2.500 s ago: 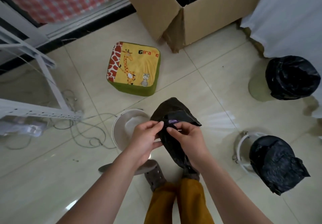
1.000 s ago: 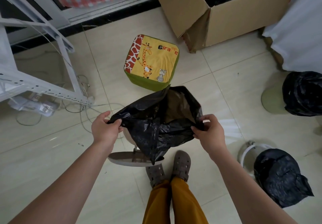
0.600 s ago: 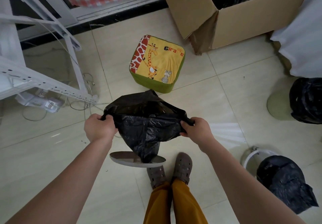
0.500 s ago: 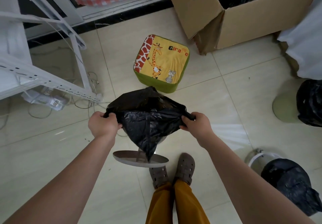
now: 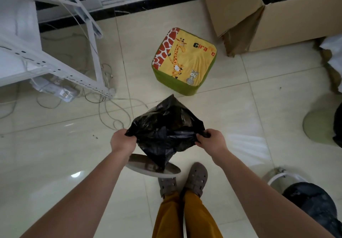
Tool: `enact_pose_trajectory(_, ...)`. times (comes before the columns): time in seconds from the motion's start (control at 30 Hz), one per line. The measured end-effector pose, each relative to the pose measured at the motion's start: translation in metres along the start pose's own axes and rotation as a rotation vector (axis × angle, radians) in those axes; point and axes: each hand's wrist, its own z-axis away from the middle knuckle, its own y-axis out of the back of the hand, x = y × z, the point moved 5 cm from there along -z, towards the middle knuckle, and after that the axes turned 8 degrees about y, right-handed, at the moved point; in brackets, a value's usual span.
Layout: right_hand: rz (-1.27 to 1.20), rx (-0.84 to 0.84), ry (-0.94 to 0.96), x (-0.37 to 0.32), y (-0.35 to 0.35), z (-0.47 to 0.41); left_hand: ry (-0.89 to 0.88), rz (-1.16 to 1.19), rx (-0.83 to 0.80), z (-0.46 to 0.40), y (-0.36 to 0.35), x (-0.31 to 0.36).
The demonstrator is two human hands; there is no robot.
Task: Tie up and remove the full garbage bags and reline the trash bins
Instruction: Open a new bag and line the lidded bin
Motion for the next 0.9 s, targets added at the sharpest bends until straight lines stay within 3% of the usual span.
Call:
enact_pose_trajectory(0.13, 0.047, -0.117, -0.13, 0.029, -0.006, 0.003, 0.223, 0.033, -0.112, -0.012, -0.011, -0.037)
enact_pose_trajectory(0.3, 0.069, -0.128, -0.125, 0.031, -0.008, -0.004, 0.231, 0.076, -0.113, -0.02, -0.015, -0.04)
enact_pose_trajectory(0.9, -0.054, 0.167, 0.027, -0.006, -0.026, -0.04, -0.138, 0.12, -0.123, -0.067, -0.023, 0.047)
